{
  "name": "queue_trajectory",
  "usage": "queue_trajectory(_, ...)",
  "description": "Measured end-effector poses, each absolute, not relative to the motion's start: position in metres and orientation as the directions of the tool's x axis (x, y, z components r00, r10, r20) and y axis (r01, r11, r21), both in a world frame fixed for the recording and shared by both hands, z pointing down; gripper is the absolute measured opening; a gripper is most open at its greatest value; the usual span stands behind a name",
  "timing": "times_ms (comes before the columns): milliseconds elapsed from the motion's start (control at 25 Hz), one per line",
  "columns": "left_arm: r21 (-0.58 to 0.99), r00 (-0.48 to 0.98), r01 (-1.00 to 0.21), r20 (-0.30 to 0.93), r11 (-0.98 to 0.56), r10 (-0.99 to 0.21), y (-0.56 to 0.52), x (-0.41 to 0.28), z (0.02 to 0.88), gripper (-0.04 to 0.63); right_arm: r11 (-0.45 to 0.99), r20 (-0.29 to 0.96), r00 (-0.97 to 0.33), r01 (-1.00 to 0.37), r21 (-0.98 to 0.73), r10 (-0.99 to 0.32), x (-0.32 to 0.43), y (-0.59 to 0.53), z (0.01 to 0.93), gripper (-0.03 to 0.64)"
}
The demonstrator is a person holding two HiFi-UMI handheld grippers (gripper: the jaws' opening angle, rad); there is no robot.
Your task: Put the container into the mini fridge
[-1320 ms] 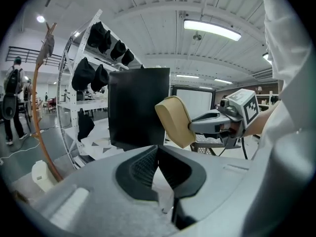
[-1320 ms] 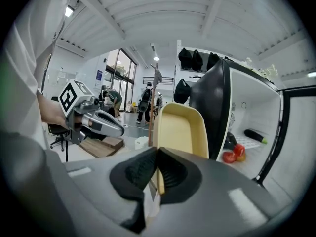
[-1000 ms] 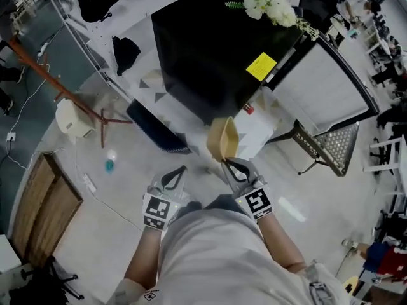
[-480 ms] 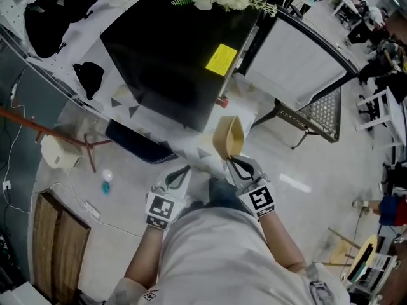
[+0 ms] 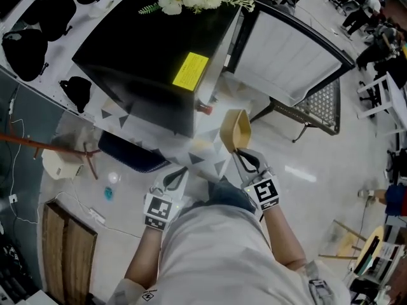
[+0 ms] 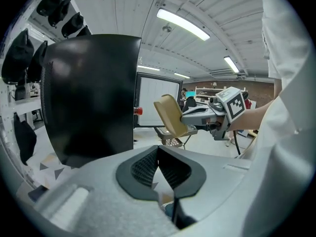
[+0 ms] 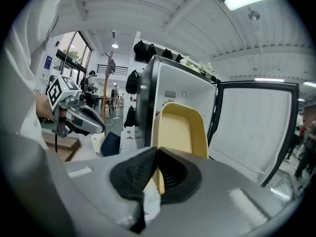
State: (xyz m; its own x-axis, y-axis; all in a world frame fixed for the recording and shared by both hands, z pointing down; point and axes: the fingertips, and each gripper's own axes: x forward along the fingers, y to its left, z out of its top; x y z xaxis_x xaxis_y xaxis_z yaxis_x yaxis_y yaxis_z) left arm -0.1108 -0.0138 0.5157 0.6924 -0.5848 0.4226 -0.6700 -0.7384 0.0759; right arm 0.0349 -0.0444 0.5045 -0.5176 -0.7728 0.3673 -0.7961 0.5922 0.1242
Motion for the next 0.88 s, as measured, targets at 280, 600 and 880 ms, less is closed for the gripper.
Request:
queue_trajectory(280, 0.066, 0.668, -0.684, 0.456, -0.726, -0.588, -0.035, -0.095, 0.518, 0.009, 0.592, 0.388, -0.510, -0.796, 0.124, -0.768, 0.065, -0.082, 0.516, 0.012)
queue_trajectory(600, 0.058, 0.613, -0.732, 0.492, -0.679, -0.618, -0.060, -0.090, 0.521, 0.009, 0.644, 0.402, -0.541, -0.743, 0.184, -0.739, 0.079, -0.132, 0.521, 0.013)
queue_trajectory(880, 0.035, 0.550, -0.782, 0.510, -0.623, -0.661, -0.080, -0.089, 0.520, 0.009, 0.693, 0.426, -0.556, -0.650, 0.312, -0.714, 0.084, -0.185, 0.521, 0.014)
